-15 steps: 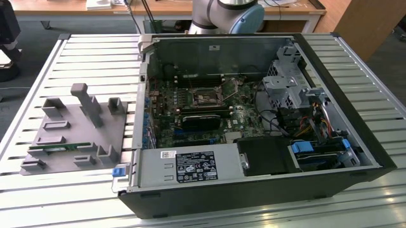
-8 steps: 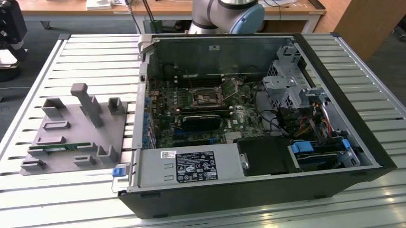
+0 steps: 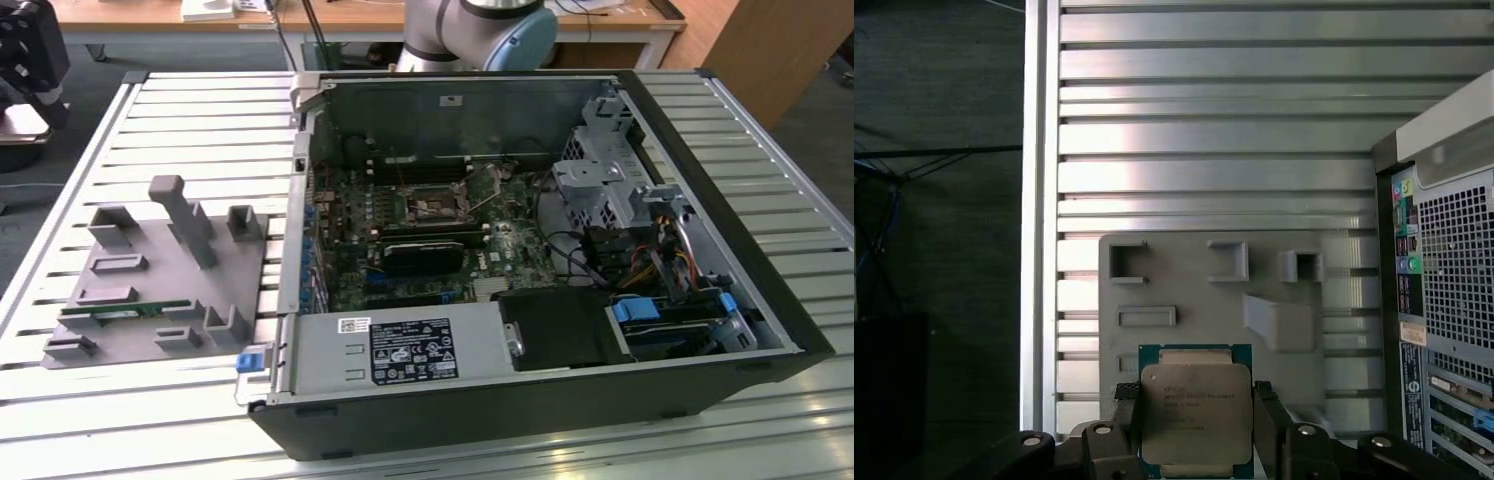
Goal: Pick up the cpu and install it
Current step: 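Pick up the cpu and move it towards the insertion slot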
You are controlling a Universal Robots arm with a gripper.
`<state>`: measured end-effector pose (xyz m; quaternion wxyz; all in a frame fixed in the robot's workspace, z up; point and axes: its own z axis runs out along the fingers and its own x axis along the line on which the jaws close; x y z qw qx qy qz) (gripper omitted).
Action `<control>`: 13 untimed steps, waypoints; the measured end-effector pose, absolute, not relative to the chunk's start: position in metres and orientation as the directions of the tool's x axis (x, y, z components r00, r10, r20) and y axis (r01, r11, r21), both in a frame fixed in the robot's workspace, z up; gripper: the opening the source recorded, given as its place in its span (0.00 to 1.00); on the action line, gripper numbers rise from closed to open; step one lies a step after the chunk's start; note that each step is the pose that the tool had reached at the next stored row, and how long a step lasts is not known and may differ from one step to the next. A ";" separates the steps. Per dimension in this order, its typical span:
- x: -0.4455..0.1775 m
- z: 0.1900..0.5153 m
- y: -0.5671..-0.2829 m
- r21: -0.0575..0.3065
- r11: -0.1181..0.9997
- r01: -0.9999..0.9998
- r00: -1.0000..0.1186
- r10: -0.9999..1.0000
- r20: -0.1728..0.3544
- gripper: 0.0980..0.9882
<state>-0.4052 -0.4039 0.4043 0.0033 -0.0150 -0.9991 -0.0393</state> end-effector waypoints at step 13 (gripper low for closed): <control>-0.395 0.404 -0.404 0.079 0.996 0.030 -1.000 0.030 0.008 0.49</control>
